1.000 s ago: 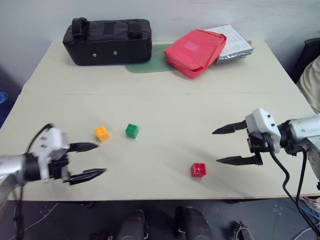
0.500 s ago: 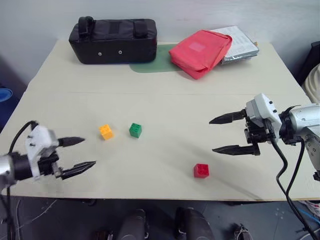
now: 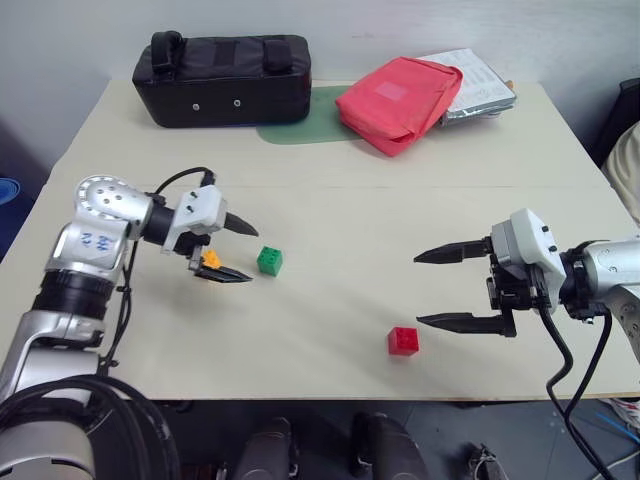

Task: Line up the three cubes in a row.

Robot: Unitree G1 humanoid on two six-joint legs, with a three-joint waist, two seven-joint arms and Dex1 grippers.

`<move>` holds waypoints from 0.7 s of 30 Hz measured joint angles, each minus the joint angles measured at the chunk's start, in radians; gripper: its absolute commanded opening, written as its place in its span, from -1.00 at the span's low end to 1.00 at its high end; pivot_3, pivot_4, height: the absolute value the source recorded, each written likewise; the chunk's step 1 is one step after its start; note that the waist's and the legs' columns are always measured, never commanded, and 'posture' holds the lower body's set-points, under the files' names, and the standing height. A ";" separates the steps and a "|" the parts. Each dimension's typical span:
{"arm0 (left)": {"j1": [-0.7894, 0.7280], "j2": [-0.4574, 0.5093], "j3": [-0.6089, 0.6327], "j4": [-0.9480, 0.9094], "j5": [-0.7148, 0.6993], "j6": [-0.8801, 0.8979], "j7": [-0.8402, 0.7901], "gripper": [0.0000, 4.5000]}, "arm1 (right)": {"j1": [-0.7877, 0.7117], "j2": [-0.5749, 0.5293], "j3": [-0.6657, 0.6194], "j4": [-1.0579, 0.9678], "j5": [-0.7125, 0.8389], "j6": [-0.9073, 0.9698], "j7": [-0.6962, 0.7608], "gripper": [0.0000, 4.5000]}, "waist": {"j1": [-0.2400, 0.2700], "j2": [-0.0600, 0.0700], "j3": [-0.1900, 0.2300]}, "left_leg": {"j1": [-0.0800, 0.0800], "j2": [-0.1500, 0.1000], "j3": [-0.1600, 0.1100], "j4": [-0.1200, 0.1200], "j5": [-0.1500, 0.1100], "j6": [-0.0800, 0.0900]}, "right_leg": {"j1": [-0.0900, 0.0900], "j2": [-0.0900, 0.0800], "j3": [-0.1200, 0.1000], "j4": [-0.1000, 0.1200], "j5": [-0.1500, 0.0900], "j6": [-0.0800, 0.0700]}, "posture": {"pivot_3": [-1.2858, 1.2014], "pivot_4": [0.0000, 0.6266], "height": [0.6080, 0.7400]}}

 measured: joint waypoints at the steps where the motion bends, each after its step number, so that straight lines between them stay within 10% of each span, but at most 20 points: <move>1: -0.027 -0.015 -0.014 0.052 0.019 -0.032 0.000 1.00 | 0.017 0.000 -0.015 -0.022 0.010 0.011 -0.016 0.99 | -0.001 -0.001 0.000 | 0.000 0.000 0.000 0.000 0.000 0.001 | 0.000 -0.001 0.001 0.000 0.000 0.001 | 0.03 -0.52 1.00; 14: -0.221 -0.199 -0.073 0.488 0.177 -0.294 0.001 1.00 | 0.133 0.000 -0.111 -0.141 0.072 0.049 -0.138 0.99 | 0.001 -0.004 0.001 | -0.001 0.000 0.000 0.001 -0.001 0.002 | 0.000 -0.004 0.001 -0.002 0.001 0.002 | 0.03 -0.52 1.00; 21: -0.232 -0.233 -0.088 0.570 0.246 -0.342 0.003 0.05 | 0.137 -0.010 -0.121 -0.144 0.075 0.054 -0.159 1.00 | -0.001 -0.005 0.001 | -0.001 0.000 0.000 0.001 -0.001 0.002 | 0.000 -0.004 0.001 -0.002 0.001 0.002 | 0.03 -0.52 1.00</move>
